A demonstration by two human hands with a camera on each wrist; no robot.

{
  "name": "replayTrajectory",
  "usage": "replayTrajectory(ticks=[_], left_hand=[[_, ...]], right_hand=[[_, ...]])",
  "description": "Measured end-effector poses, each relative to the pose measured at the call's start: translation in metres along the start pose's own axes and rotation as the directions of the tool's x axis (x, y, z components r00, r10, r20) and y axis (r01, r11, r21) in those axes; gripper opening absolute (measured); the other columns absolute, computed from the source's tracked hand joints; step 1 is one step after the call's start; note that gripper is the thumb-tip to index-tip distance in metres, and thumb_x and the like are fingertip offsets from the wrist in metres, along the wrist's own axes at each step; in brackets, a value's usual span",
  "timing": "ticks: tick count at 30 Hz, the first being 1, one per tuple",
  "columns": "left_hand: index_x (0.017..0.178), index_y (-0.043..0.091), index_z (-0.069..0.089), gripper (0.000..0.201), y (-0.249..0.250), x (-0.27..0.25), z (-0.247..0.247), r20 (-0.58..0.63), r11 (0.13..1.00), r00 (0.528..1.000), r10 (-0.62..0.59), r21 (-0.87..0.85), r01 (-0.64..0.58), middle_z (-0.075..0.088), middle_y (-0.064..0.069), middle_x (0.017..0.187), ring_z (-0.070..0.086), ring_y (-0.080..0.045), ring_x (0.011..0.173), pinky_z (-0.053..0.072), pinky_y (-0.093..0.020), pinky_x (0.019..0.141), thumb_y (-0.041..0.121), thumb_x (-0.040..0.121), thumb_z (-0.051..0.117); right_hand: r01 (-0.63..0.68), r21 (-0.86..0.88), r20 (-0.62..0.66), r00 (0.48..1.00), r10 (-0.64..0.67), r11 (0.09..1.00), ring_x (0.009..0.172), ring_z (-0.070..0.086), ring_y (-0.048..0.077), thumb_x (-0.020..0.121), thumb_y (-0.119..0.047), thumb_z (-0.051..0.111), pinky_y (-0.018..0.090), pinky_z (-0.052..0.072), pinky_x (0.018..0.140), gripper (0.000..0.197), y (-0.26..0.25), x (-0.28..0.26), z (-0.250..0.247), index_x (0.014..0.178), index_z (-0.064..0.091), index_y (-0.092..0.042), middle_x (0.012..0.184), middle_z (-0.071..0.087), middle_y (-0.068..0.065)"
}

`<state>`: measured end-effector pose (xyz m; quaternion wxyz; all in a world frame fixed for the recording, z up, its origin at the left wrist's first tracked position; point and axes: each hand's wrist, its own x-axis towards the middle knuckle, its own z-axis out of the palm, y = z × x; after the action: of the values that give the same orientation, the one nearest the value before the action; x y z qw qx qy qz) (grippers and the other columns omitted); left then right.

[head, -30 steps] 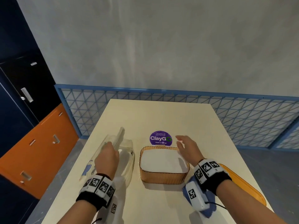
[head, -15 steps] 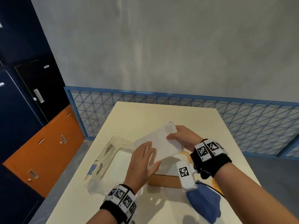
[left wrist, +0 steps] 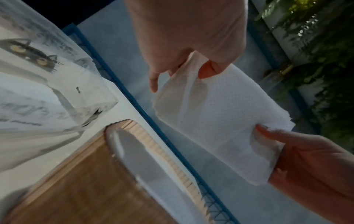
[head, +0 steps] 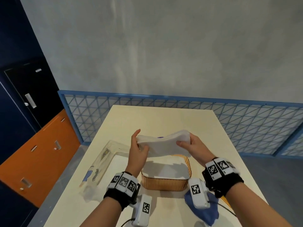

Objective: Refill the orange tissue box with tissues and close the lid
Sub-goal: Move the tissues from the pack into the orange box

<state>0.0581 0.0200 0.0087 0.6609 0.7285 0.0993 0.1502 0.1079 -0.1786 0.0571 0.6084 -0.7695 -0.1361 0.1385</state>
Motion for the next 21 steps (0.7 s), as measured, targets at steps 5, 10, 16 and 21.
replayTrajectory(ticks=[5,10,16,21], left_hand=[[0.145,0.025,0.020,0.069,-0.025,-0.018,0.012,0.097,0.994,0.995,-0.033,0.110,0.022,0.050,-0.001,0.120,0.051,-0.013,0.104,0.043,-0.006,0.079,-0.009,0.088,0.039],[0.145,0.021,0.023,0.065,-0.032,-0.019,0.016,0.066,0.993,0.998,-0.009,0.121,0.001,0.046,0.002,0.128,0.047,-0.010,0.112,0.037,0.003,0.081,-0.011,0.090,0.033],[0.139,0.035,0.024,0.070,-0.038,-0.024,0.015,-0.048,0.993,0.998,0.041,0.113,-0.036,0.053,-0.007,0.110,0.053,-0.014,0.077,0.043,-0.009,0.071,-0.013,0.088,0.033],[0.147,0.025,0.018,0.061,-0.040,-0.026,0.020,0.025,0.989,0.999,0.035,0.143,-0.038,0.047,-0.008,0.134,0.051,-0.018,0.110,0.043,-0.020,0.092,-0.004,0.095,0.032]], right_hand=[[-0.130,0.047,-0.158,0.978,0.136,0.990,0.089,0.060,0.020,0.062,-0.012,0.070,0.025,0.051,0.078,0.041,0.060,-0.018,0.015,0.101,0.057,-0.015,0.098,0.065,0.008],[-0.148,-0.002,-0.208,0.967,0.144,0.989,0.097,0.057,0.022,0.082,0.006,0.061,0.029,0.046,0.081,0.032,0.072,-0.012,0.020,0.106,0.054,-0.013,0.107,0.062,0.011],[-0.105,0.020,-0.189,0.976,0.107,0.994,0.088,0.058,0.021,0.082,0.010,0.059,0.028,0.049,0.076,0.034,0.072,-0.015,0.015,0.096,0.056,-0.021,0.097,0.064,0.008],[-0.098,0.012,-0.201,0.975,0.098,0.995,0.099,0.058,0.024,0.086,0.003,0.059,0.033,0.046,0.086,0.029,0.071,-0.012,0.017,0.107,0.054,-0.016,0.104,0.062,0.008]])
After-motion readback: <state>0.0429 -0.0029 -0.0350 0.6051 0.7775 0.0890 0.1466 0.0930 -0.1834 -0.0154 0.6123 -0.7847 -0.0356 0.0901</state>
